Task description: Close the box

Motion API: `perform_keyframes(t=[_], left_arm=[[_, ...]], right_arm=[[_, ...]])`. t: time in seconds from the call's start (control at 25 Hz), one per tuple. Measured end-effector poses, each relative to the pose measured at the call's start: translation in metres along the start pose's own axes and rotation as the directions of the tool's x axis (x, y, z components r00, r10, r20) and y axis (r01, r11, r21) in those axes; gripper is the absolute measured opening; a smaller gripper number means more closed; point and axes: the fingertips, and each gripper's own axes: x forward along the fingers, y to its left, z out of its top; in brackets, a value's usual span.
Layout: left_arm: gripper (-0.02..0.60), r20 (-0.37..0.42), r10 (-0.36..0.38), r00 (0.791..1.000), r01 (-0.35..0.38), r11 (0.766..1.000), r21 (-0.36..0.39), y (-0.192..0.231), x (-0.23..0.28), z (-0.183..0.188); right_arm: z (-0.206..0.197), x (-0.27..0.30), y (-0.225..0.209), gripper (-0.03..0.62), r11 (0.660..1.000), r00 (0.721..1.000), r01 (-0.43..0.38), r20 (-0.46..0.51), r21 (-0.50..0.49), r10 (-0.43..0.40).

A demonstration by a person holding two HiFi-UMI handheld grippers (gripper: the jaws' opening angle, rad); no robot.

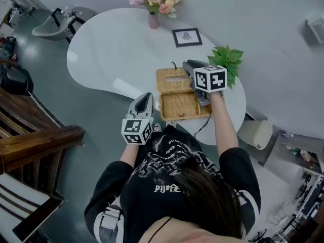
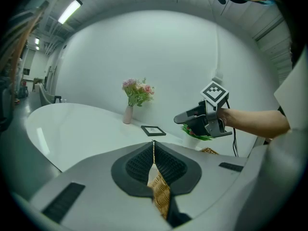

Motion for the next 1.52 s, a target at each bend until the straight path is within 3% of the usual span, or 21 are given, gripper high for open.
perform_keyframes(t=[0.44,0.6,1.2,1.52], left_arm=[[0.025,-0.017,0.059,0.998,-0.059,0.998,-0.033,0.020,0.000,-0.003],[0.025,-0.014,0.084,0.996,-0.085,0.995,-0.050,0.029,-0.002,-0.004],[0.026,-0.004,0.164,0.986,-0.164,0.982,-0.093,0.050,-0.006,-0.001],[0.026,0.007,0.219,0.976,-0.217,0.970,-0.106,0.067,-0.019,0.003]], right_arm=[[-0.006,0.066,-0.007,0.104,0.999,0.968,-0.049,-0.249,-0.009,0.046],[-0.011,0.084,-0.013,0.106,0.997,0.953,-0.054,-0.297,0.054,0.067],[-0.048,0.134,-0.035,0.112,0.991,0.889,-0.029,-0.450,0.134,0.087],[-0.059,0.139,-0.029,0.111,0.993,0.841,-0.050,-0.532,0.107,0.100]])
